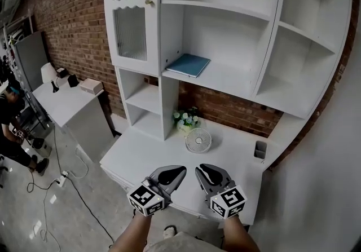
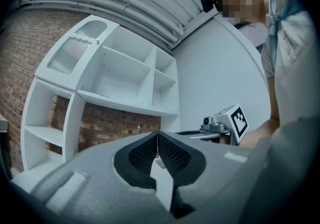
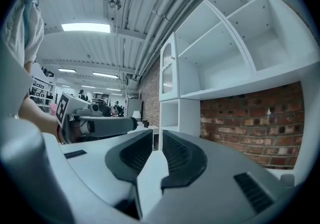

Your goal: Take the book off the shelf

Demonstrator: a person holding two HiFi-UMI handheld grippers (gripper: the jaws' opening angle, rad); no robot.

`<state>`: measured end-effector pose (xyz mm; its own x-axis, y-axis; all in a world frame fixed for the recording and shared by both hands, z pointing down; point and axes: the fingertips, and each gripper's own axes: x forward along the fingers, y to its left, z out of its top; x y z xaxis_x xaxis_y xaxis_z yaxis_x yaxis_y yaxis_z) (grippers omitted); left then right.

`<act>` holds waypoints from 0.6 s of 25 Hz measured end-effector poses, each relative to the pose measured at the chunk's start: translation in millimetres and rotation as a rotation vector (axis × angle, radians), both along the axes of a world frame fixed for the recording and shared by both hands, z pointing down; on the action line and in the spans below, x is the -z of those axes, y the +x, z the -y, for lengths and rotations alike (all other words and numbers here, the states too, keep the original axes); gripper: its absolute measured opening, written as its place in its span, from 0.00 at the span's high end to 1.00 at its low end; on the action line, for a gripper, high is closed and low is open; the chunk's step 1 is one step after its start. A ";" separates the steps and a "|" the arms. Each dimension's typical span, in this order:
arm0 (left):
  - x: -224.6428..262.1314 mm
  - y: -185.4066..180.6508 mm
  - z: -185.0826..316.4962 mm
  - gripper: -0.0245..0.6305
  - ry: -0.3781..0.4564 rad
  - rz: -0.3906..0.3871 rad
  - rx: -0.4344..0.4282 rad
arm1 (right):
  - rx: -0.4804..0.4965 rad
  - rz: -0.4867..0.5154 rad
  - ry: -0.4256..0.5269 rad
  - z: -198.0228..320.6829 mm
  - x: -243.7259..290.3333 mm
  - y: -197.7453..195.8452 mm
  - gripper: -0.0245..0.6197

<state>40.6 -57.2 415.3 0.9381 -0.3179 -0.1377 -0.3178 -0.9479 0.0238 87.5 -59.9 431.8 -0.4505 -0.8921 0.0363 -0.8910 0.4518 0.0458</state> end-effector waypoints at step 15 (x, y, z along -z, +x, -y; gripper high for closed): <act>8.5 -19.4 75.5 0.95 -0.008 -0.010 -0.074 | -0.055 -0.066 -0.004 74.2 5.6 -19.9 0.85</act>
